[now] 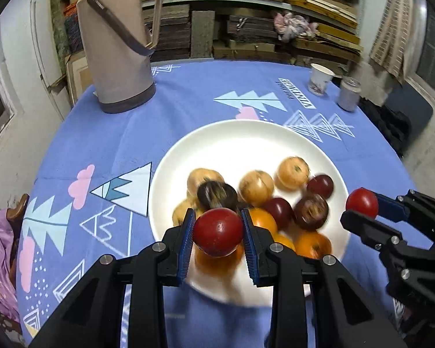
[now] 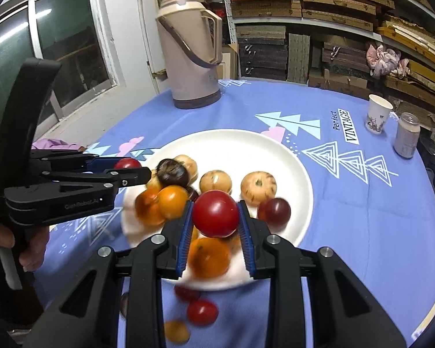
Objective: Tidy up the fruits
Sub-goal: 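Carry both red tomatoes onto the white plate and open both tools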
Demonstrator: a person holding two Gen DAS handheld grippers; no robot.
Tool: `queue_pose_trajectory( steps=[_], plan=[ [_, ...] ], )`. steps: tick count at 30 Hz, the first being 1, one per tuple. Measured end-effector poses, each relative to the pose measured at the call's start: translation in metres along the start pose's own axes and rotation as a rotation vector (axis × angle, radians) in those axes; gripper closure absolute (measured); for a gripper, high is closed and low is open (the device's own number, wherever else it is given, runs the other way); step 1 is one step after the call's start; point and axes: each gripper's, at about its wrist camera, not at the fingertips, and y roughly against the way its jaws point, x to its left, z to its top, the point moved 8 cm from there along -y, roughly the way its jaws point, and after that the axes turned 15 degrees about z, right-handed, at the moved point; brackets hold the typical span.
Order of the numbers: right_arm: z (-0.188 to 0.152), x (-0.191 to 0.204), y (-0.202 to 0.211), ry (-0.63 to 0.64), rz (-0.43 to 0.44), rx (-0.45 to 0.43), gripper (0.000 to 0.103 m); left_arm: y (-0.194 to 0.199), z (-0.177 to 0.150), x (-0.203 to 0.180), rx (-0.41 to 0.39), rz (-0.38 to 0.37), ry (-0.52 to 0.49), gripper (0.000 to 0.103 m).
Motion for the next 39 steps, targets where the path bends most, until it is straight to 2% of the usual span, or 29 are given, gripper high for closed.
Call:
queue_pose_trajectory(
  steps=[5, 11, 17, 20, 22, 25, 27, 28, 31, 35, 37, 39],
  plan=[
    [0.011, -0.016, -0.027, -0.025, -0.002, 0.025, 0.074, -0.024, 0.01, 0.0, 0.034, 0.024, 0.009, 0.071],
    [0.014, -0.027, -0.049, -0.043, 0.003, 0.05, 0.074, -0.035, 0.015, -0.002, 0.041, 0.027, 0.021, 0.071],
    [0.013, -0.035, -0.059, -0.055, -0.009, 0.056, 0.073, -0.042, 0.018, -0.004, 0.051, 0.025, 0.025, 0.071],
    [0.012, -0.034, -0.057, -0.052, -0.008, 0.048, 0.069, -0.042, 0.018, -0.005, 0.052, 0.029, 0.025, 0.069],
    [0.013, -0.034, -0.052, -0.052, -0.009, 0.035, 0.064, -0.039, 0.018, -0.005, 0.045, 0.033, 0.024, 0.059],
    [0.012, -0.029, -0.04, -0.047, -0.008, 0.016, 0.061, -0.03, 0.019, -0.004, 0.016, 0.045, 0.021, 0.056],
    [0.01, -0.027, -0.033, -0.05, -0.011, 0.007, 0.057, -0.024, 0.018, -0.004, 0.008, 0.041, 0.021, 0.051],
    [0.008, -0.025, -0.029, -0.052, -0.007, 0.001, 0.055, -0.019, 0.017, -0.004, -0.002, 0.042, 0.02, 0.043],
    [0.003, -0.022, -0.017, -0.053, -0.019, -0.017, 0.043, -0.006, 0.014, -0.004, -0.037, 0.065, 0.014, 0.03],
    [-0.007, -0.018, 0.0, -0.068, -0.034, -0.04, 0.034, 0.006, 0.004, -0.003, -0.035, 0.065, 0.021, 0.019],
    [-0.012, -0.017, 0.01, -0.074, -0.053, -0.053, 0.025, 0.01, -0.001, -0.002, -0.029, 0.066, 0.026, 0.014],
    [-0.017, -0.016, 0.018, -0.078, -0.069, -0.063, 0.021, 0.017, -0.005, -0.001, -0.038, 0.072, 0.026, 0.012]
  ],
)
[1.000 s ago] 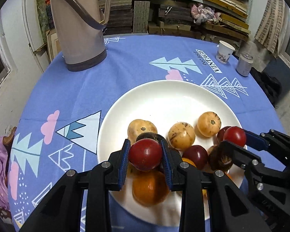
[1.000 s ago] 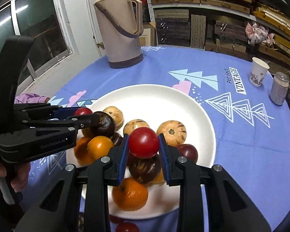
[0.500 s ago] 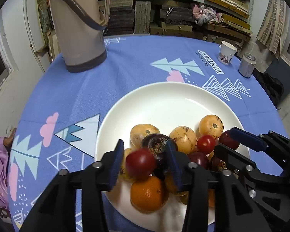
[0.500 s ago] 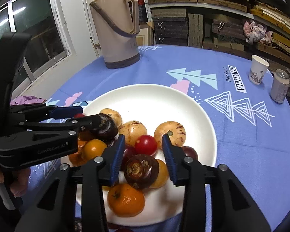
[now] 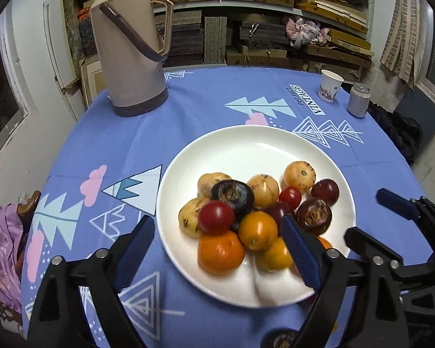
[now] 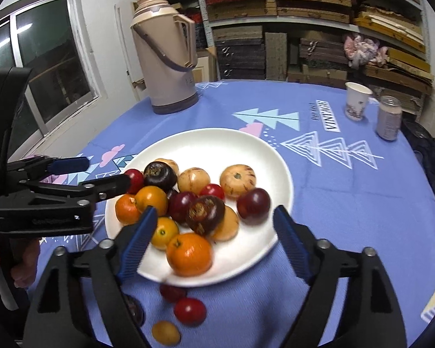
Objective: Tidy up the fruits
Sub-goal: 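Carry both red tomatoes onto the white plate and open both tools, then grasp the wrinkled dark brown fruit with the left tool while the right tool grasps the tan round fruit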
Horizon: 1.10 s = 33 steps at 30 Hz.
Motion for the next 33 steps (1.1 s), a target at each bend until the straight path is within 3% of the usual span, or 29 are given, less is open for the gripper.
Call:
queue_pose_trajectory(
  steps=[10, 21, 23, 25, 26, 33],
  plan=[
    [-0.032, 0.01, 0.037, 0.0, -0.021, -0.009, 0.015, 0.023, -0.029, 0.009, -0.002, 0.012, -0.001, 0.007],
    [-0.089, 0.021, 0.043, -0.02, 0.01, 0.074, 0.015, 0.023, -0.092, 0.014, 0.078, -0.001, -0.012, 0.007],
    [-0.095, 0.025, 0.044, -0.008, 0.011, 0.076, 0.019, 0.023, -0.103, 0.013, 0.092, -0.005, -0.025, 0.007],
    [-0.101, 0.029, 0.041, 0.004, 0.024, 0.09, 0.043, 0.022, -0.113, 0.011, 0.105, -0.012, -0.034, 0.007],
    [-0.106, 0.032, 0.037, 0.005, 0.037, 0.112, 0.048, 0.021, -0.116, 0.01, 0.111, -0.014, -0.039, 0.007],
    [-0.121, 0.05, 0.017, 0.034, 0.077, 0.164, 0.053, 0.015, -0.134, 0.009, 0.14, -0.017, -0.059, 0.007]
  ],
)
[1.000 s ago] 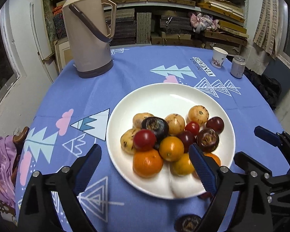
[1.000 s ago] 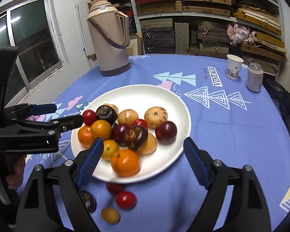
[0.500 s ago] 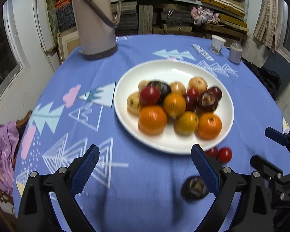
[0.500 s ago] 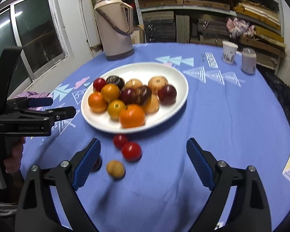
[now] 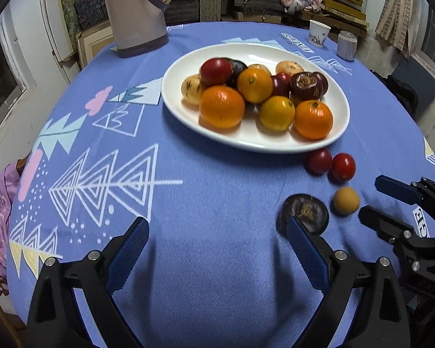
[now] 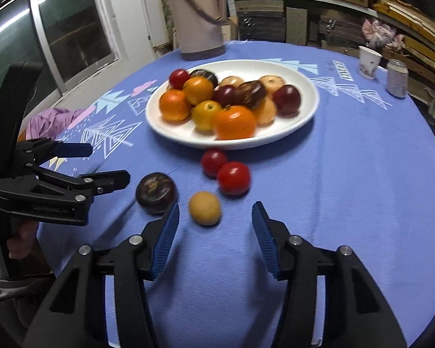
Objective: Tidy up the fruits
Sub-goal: 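Grasp the wrinkled dark brown fruit with the left tool while the right tool grasps the tan round fruit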
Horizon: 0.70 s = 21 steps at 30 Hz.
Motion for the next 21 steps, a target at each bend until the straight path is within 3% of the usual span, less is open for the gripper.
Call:
queue_pose_trajectory(
  steps=[6, 10, 15, 21],
  plan=[
    [-0.002, 0.003, -0.013, -0.006, 0.014, 0.018, 0.054, -0.002, -0.004, 0.001, 0.007, -0.004, -0.003, 0.007],
    [-0.002, 0.004, -0.021, 0.004, 0.008, 0.037, 0.07, -0.004, -0.005, 0.001, 0.012, -0.01, -0.002, 0.007],
    [0.001, 0.005, -0.029, 0.026, -0.018, 0.049, 0.075, -0.006, -0.005, 0.0, 0.015, -0.01, -0.01, 0.007],
    [-0.001, 0.006, -0.028, 0.038, -0.007, 0.046, 0.076, -0.002, -0.005, -0.006, 0.005, -0.024, -0.029, 0.007]
  ],
)
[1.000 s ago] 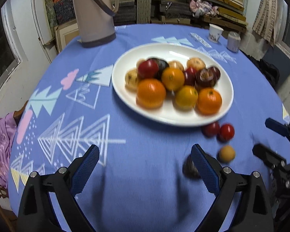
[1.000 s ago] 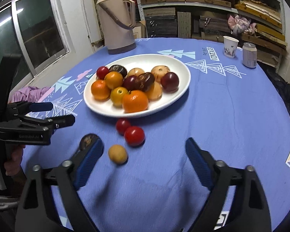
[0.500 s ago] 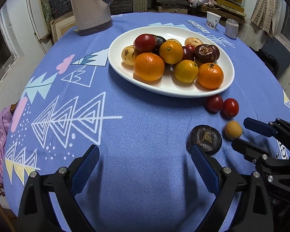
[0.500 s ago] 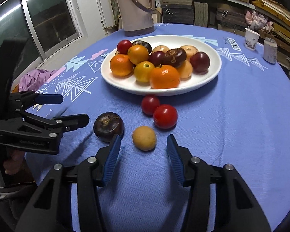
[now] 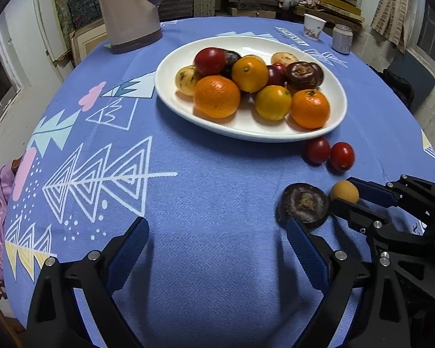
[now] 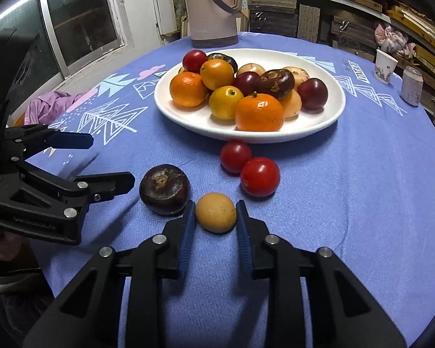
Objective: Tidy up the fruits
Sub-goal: 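Grasp the wrinkled dark brown fruit with the left tool while the right tool grasps the tan round fruit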
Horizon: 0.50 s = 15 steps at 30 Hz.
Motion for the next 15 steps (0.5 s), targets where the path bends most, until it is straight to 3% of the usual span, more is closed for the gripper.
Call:
queue_pose_trajectory(
  steps=[7, 15],
  plan=[
    [-0.01, -0.014, 0.018, -0.04, -0.002, -0.018, 0.076, 0.01, 0.004, -0.02, -0.032, -0.045, -0.047, 0.007],
    [-0.017, -0.022, 0.025, -0.063, 0.002, -0.027, 0.076, 0.0, 0.008, -0.039, -0.013, -0.074, -0.058, 0.007]
  ],
)
